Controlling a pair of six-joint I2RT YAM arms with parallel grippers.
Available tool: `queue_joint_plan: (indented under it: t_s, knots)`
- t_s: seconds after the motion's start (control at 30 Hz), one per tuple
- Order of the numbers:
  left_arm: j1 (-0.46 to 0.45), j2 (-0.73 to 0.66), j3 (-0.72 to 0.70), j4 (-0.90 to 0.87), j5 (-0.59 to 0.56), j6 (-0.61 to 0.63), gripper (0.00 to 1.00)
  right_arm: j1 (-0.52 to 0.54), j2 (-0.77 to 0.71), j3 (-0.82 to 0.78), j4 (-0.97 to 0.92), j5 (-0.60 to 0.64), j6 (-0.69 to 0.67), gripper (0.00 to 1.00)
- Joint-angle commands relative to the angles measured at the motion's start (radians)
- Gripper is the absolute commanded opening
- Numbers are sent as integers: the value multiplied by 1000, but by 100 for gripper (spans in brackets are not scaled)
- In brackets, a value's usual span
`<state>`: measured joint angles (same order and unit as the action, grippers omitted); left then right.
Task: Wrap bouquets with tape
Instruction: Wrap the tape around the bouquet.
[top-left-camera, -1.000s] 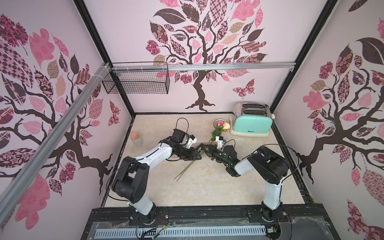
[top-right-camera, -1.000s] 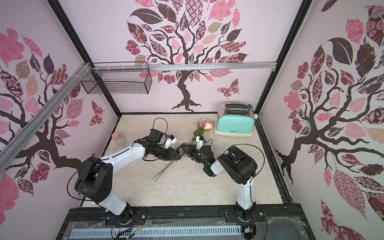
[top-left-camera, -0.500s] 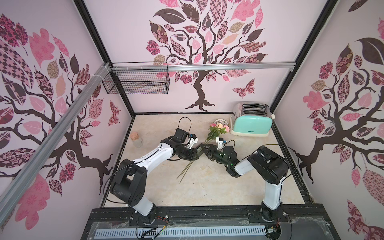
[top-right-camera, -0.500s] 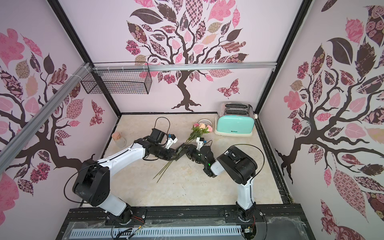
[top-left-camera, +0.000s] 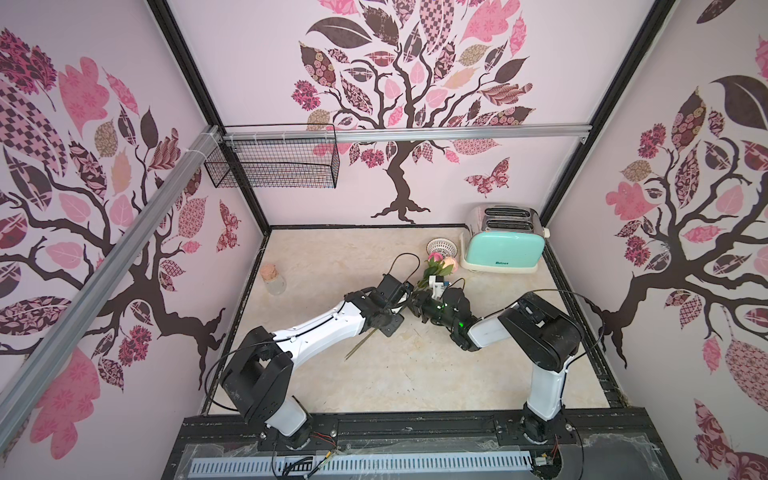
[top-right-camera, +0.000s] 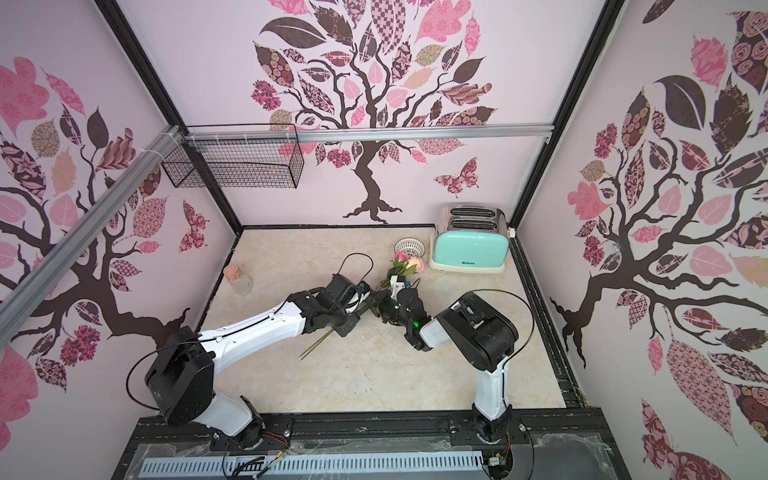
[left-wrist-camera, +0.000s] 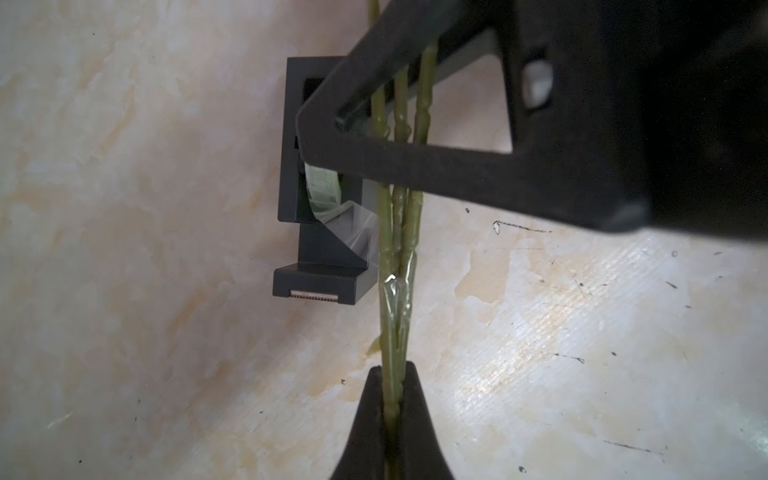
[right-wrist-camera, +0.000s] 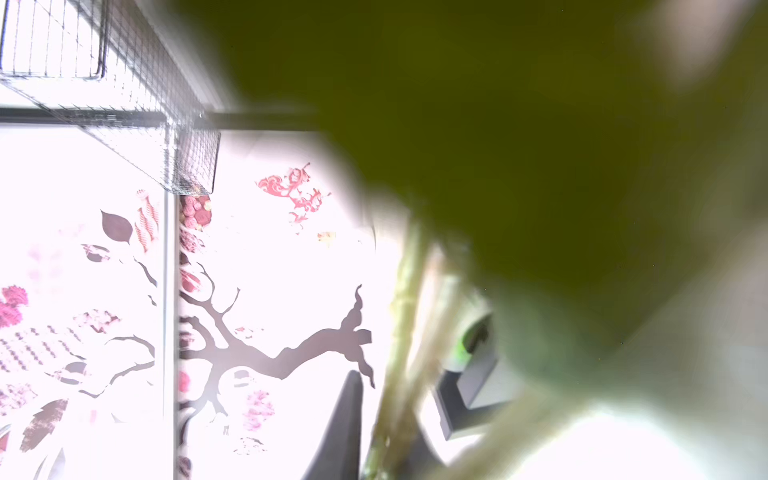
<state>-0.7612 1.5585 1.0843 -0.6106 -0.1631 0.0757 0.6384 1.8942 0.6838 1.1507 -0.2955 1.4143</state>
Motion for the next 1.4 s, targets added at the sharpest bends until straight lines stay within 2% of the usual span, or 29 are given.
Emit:
queue_joint_plan:
  t_s: [0.0, 0.03, 0.1, 0.17, 0.2, 0.33, 0.4, 0.43, 0.53, 0.63, 0.7, 0.93, 1.2, 1.37]
  knots:
    - [5, 12, 13, 26, -67, -9, 0, 1, -30, -2, 6, -7, -5, 0]
    - [4, 11, 19, 17, -66, -23, 5, 1, -29, -5, 21, -4, -8, 0]
    - [9, -3, 30, 7, -49, -63, 30, 1, -29, -18, 46, 5, -17, 0]
    - [32, -32, 38, 2, 7, -103, 43, 1, -30, -35, 78, 15, -31, 0]
    - [62, -52, 40, 0, 70, -135, 46, 1, -30, -43, 93, 20, -37, 0]
    - [270, -138, 19, 49, 354, -300, 46, 2, -23, -73, 149, 28, -46, 0]
    - [358, -159, -17, 108, 459, -368, 44, 2, -14, -83, 182, 29, -40, 0]
    - [388, -153, -31, 128, 491, -384, 43, 1, -12, -86, 191, 28, -38, 0]
    - [427, -92, -29, 109, 492, -405, 38, 1, -16, -88, 200, 26, -37, 0]
    - [477, -17, -55, 172, 584, -458, 37, 1, -25, -93, 189, 28, -46, 0]
    - [484, 34, -61, 212, 586, -478, 36, 1, -28, -100, 194, 27, -46, 0]
    - [463, 275, 53, 134, 660, -501, 30, 1, -35, -118, 210, 34, -47, 0]
    - [362, 330, 97, 149, 657, -497, 31, -6, -34, -134, 228, 39, -41, 0]
    - [353, 307, 84, 187, 685, -504, 30, -19, -50, -159, 233, 39, -40, 0]
